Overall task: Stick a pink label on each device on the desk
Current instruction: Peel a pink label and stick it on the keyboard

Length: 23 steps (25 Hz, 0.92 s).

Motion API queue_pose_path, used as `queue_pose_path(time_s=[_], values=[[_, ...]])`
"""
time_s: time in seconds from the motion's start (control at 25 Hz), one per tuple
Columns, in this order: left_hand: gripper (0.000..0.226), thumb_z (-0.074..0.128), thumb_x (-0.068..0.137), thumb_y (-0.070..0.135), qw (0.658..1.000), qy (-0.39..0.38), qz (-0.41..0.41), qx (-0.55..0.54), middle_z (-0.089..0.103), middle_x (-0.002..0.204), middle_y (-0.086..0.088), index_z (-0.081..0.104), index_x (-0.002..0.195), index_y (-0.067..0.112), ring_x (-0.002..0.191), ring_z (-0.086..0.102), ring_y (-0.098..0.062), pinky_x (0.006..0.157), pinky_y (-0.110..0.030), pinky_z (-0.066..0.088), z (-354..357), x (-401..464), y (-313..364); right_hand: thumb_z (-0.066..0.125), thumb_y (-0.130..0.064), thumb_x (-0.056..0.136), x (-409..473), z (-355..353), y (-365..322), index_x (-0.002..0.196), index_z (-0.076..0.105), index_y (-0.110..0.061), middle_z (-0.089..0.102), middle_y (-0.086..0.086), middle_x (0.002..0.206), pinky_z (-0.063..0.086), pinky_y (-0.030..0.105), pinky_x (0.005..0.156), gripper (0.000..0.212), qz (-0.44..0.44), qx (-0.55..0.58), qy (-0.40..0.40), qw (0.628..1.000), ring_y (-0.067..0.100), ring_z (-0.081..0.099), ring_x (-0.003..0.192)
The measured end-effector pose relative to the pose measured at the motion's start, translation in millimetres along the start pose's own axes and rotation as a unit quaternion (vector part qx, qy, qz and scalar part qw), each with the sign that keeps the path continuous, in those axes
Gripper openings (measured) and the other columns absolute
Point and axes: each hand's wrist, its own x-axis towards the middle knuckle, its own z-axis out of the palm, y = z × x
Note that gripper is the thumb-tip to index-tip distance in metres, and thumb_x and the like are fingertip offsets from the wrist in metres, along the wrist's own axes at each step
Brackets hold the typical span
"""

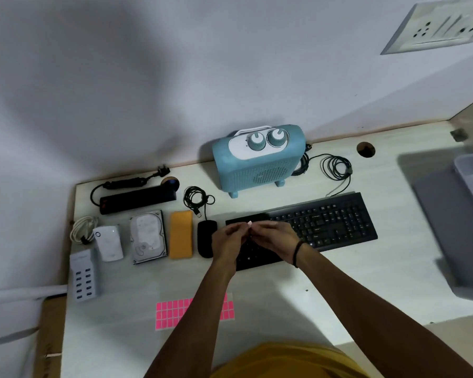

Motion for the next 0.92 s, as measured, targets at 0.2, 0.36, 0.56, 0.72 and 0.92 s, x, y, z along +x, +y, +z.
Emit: queue_pose_path(time_s=[0.2, 0.36, 0.56, 0.72, 0.92], values=[[0.009, 0.071, 0.093, 0.011, 0.999, 0.036, -0.041, -0.006, 0.07, 0.08, -0.004, 0.075, 0.086, 0.014, 0.081, 0.063, -0.015, 0.084, -0.031, 0.055, 7, 17, -11, 0.073, -0.033, 0.085, 42, -52, -52, 0.122, 0.065, -0.014, 0.068, 0.009, 0.121, 0.049, 0.031, 0.097, 0.043, -0.107, -0.551, 0.13, 0.818, 0.022, 0.062, 0.11], [0.003, 0.071, 0.093, 0.016, 0.992, 0.013, -0.121, 0.026, 0.071, 0.096, -0.002, 0.074, 0.091, 0.018, 0.093, 0.065, -0.014, 0.091, -0.04, 0.055, 22, 16, -26, 0.041, -0.058, 0.094, 69, -79, -75, 0.127, 0.056, -0.022, 0.058, 0.011, 0.126, 0.036, 0.049, 0.101, 0.051, -0.046, -0.798, 0.084, 0.595, 0.031, 0.049, 0.121], [0.011, 0.07, 0.089, 0.017, 0.988, 0.058, -0.119, 0.086, 0.072, 0.095, 0.003, 0.073, 0.082, 0.024, 0.095, 0.065, -0.016, 0.091, -0.037, 0.055, 43, 15, -41, 0.034, -0.075, 0.085, 93, -77, -89, 0.131, 0.055, -0.024, 0.049, 0.008, 0.139, 0.025, 0.06, 0.105, 0.072, 0.104, -0.846, -0.019, 0.523, 0.036, 0.034, 0.135], [0.013, 0.07, 0.089, 0.019, 0.987, 0.049, -0.092, 0.119, 0.071, 0.09, 0.004, 0.073, 0.079, 0.026, 0.09, 0.065, -0.018, 0.081, -0.033, 0.053, 53, 6, -42, 0.047, -0.076, 0.076, 88, -91, -93, 0.094, 0.061, -0.021, 0.059, 0.001, 0.099, 0.037, 0.056, 0.104, 0.06, 0.15, -0.844, -0.11, 0.503, 0.033, 0.053, 0.117], [0.01, 0.069, 0.092, 0.02, 0.994, -0.002, -0.049, 0.102, 0.073, 0.091, 0.004, 0.074, 0.085, 0.024, 0.087, 0.065, -0.013, 0.082, -0.033, 0.053, 49, -10, -22, 0.052, -0.064, 0.086, 55, -88, -103, 0.104, 0.065, -0.021, 0.062, -0.002, 0.109, 0.039, 0.049, 0.097, 0.048, 0.085, -0.834, -0.093, 0.538, 0.026, 0.057, 0.105]])
